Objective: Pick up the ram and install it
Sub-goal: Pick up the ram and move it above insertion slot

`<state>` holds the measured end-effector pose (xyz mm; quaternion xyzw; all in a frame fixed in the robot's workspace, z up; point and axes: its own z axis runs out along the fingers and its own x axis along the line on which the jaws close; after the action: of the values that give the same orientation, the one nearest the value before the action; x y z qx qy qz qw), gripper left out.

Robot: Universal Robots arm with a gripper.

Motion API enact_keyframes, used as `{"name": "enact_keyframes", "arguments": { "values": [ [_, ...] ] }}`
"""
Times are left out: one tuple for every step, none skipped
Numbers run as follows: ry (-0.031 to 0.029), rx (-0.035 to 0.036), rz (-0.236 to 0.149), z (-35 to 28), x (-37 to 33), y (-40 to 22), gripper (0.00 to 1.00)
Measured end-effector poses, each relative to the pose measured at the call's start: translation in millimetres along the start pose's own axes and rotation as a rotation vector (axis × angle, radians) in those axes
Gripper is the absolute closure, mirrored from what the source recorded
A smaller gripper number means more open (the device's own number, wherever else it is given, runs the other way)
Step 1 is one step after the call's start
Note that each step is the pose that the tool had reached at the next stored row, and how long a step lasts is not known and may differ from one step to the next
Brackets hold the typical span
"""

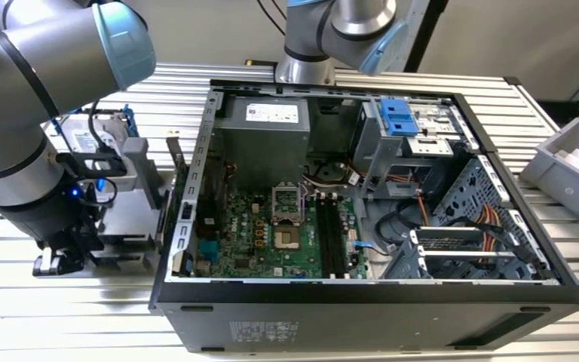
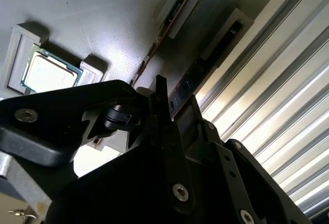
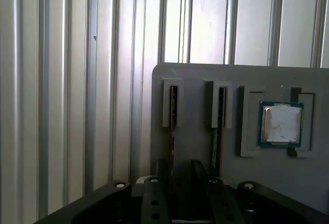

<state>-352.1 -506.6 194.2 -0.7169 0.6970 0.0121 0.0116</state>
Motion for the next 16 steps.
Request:
{"name": "enact_keyframes", "arguments": {
  "values": [
    [0.0000,0.0000,0.000,0.0,0.0,0.0,0.00],
    [0.0000,0.0000,0.000,0.0,0.0,0.0,1.00],
    [0.0001,0.0000,0.000,0.0,0.0,0.0,1.00],
    [0.0000,0.0000,0.000,0.0,0.0,0.0,1.00],
    [0.0000,0.0000,0.000,0.1,0.0,0.0,1.00],
    [0.0000,0.0000,0.000,0.1,0.0,0.0,1.00],
    [0.0001,0.0000,0.000,0.0,0.0,0.0,1.00],
    [0.0000,0.0000,0.000,0.1,0.0,0.0,1.00],
    [-0.0001,0.0000,0.000,0.1,0.0,0.0,1.00],
    [-0.0002,0.0000,0.000,0.1,0.0,0.0,1.00],
    [-0.0001,0.0001,0.000,0.1,0.0,0.0,1.00],
    [0.0000,0.0000,0.000,0.1,0.0,0.0,1.00],
    [-0.0001,0.0000,0.000,0.2,0.0,0.0,1.00],
    [-0.0001,0.0000,0.000,0.2,0.0,0.0,1.00],
    [0.0000,0.0000,0.000,0.2,0.0,0.0,1.00],
    [0.0000,0.0000,0.000,0.3,0.0,0.0,1.00]
  ]
}}
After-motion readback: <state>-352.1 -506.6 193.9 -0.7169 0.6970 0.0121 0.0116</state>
